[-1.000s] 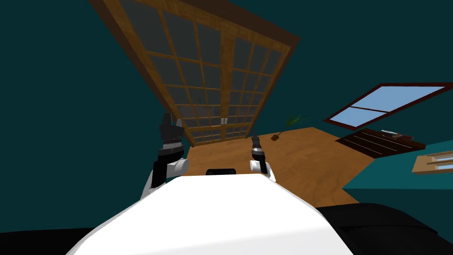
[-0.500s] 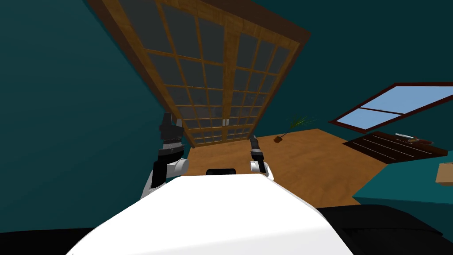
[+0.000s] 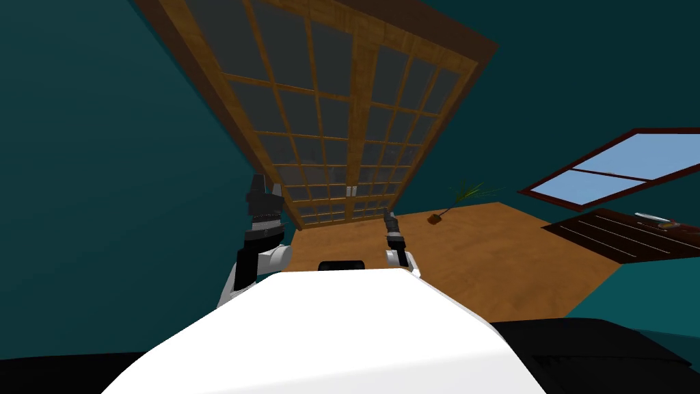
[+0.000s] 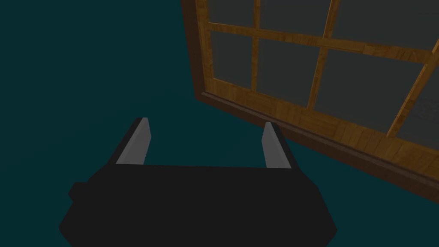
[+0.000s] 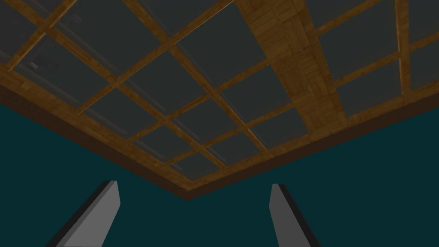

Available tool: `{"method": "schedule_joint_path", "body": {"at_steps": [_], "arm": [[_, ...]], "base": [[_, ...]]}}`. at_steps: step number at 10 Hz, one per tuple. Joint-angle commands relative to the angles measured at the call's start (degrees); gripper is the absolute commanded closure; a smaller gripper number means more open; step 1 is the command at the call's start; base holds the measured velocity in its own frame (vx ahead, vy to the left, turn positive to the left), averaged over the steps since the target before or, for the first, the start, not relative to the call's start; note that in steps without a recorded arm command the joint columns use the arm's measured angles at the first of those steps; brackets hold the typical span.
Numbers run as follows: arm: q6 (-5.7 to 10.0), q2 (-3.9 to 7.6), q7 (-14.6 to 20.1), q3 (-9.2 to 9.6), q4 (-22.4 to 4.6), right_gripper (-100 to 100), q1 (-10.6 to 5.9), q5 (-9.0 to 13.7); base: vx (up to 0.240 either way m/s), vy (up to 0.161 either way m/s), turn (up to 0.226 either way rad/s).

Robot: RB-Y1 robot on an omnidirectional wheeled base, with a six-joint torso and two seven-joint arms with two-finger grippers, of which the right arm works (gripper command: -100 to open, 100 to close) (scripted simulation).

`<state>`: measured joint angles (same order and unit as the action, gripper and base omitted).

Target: Pull the door open

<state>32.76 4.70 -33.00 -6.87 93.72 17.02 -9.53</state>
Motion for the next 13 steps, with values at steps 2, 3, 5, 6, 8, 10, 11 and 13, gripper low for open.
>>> {"method": "schedule_joint_path", "body": {"at_steps": [2, 3, 5, 6, 8, 10, 11, 13], "arm": [[1.36, 0.15, -3.5, -0.78, -4.0, -100, -1.09, -1.4], [1.84, 0.14, -4.8, -1.06, -5.6, -100, -1.51, -1.9], [2.79, 0.11, -7.4, -1.62, -8.6, -100, -2.35, -3.0], [3.27, 0.1, -8.7, -1.9, -10.1, -100, -2.77, -3.5], [4.19, -0.05, -11.2, -2.45, -13.0, -100, -3.59, -4.6], [5.11, -0.2, -13.7, -2.99, -15.9, -100, -4.42, -5.6], [5.58, -0.28, -15.0, -3.26, -17.4, -100, -4.83, -6.1], [6.45, -0.53, -17.4, -3.77, -20.1, -100, -5.63, -7.1]], "base": [[0.116, 0.031, 0.044], [0.095, 0.028, 0.039], [0.098, 0.018, 0.04], [0.109, 0.021, 0.054], [0.112, 0.019, 0.044], [0.095, 0.019, 0.046], [0.098, 0.021, 0.033], [0.111, 0.023, 0.038]]}}
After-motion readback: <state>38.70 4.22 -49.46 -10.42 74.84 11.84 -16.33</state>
